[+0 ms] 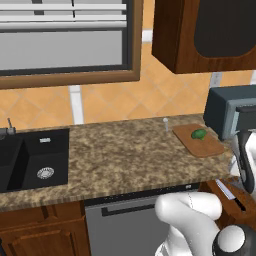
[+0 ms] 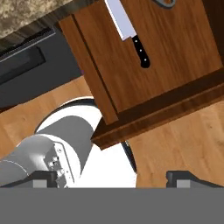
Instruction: Place the appropriate cutting tool for cutting the broccoli skin on the cutting board.
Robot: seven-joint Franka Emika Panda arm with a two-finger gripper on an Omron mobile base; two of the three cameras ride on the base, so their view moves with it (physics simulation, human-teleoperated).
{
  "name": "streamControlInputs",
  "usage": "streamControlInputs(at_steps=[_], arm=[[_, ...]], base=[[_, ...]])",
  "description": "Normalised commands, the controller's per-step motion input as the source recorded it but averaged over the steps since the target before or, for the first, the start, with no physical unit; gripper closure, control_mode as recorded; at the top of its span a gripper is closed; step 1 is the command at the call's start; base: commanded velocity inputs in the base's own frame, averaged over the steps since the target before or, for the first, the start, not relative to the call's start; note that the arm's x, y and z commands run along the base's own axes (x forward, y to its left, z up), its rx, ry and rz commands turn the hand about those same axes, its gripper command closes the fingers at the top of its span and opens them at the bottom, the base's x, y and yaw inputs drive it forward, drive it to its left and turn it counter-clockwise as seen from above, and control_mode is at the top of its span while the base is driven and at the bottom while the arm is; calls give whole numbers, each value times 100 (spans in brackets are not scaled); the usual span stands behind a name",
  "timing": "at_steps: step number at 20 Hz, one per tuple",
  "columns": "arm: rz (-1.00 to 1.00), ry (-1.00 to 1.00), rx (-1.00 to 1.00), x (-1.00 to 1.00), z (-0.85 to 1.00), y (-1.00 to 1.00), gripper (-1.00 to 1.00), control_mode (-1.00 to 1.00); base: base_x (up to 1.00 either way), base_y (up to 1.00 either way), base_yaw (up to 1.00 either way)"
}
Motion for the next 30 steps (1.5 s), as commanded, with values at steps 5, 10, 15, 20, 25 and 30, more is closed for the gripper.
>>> streamControlInputs(at_steps=[5,10,15,20,25,30], arm=[[4,-6,-3,12,-51,-67,-100,-100],[14,-4,-1,26,-56,-46,-100,-100],[16,-3,0,13,-44,-27,-100,-100],[10,0,0,5,-49,-9,-100,-100],[6,0,0,0,-54,0,-100,-100],[2,4,0,0,-41,0,-100,-100]], base=[[0,0,0],[0,0,0],[0,0,0],[0,0,0],[0,0,0],[0,0,0]])
